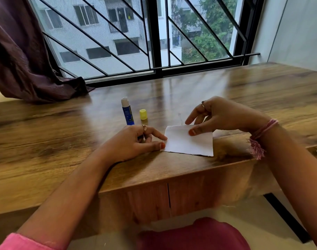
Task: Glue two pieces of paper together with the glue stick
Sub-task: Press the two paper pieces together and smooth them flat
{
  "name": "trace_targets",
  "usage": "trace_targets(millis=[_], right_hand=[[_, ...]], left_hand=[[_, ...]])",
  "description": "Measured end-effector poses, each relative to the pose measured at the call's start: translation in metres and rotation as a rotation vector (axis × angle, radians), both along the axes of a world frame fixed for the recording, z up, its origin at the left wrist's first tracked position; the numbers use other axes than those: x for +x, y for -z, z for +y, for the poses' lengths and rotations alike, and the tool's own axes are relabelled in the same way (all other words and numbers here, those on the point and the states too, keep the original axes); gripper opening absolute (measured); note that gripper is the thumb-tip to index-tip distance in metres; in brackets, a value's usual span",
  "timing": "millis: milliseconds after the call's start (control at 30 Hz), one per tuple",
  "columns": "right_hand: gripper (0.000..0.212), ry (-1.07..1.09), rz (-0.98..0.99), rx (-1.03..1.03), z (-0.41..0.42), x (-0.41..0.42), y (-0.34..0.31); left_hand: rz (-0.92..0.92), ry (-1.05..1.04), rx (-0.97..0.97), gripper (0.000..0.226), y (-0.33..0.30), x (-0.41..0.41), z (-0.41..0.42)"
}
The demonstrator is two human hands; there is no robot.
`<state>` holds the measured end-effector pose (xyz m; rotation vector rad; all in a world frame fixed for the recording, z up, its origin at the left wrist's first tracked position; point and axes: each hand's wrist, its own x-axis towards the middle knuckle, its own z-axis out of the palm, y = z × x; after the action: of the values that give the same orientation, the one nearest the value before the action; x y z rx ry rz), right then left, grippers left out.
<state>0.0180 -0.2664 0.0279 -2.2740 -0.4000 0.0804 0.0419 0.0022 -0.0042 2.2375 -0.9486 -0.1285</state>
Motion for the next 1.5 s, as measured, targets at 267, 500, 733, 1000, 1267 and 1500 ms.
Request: trace_targets(millis=[267, 500, 733, 1000, 1267, 1500], right_hand=[[0.025, 0.004, -0.019, -0.037, 0.0004, -0.0002, 0.0003], [0.025, -0.001, -0.036, -0.038, -0.0017, -0.0007, 0.0031], [0.027, -0.005, -0.052, -0.035, -0.0029, -0.0004, 0.0056], [0.027, 0.0, -0.054, -0.041, -0.0038, -0.0001, 0.0076], [0.028, -0.002, -0.046, -0.051, -0.0025, -0.0002, 0.0067], [0.028, 0.006, -0.044, -0.068, -0.0026, -0.0002, 0.0066]], left_hand=[[0.011, 0.004, -0.007, 0.028, -0.0001, -0.0007, -0.0001], [0.014, 0.008, -0.008, 0.029, -0.0006, -0.0013, 0.0002], [0.019, 0.001, -0.004, 0.029, -0.0005, -0.0009, 0.0], [0.017, -0.003, -0.004, 0.029, -0.0013, -0.0026, -0.0004], [0.017, 0.001, -0.008, 0.032, -0.0006, -0.0019, -0.0006], [0.019, 0.005, -0.013, 0.033, -0.0001, -0.0018, -0.0006]])
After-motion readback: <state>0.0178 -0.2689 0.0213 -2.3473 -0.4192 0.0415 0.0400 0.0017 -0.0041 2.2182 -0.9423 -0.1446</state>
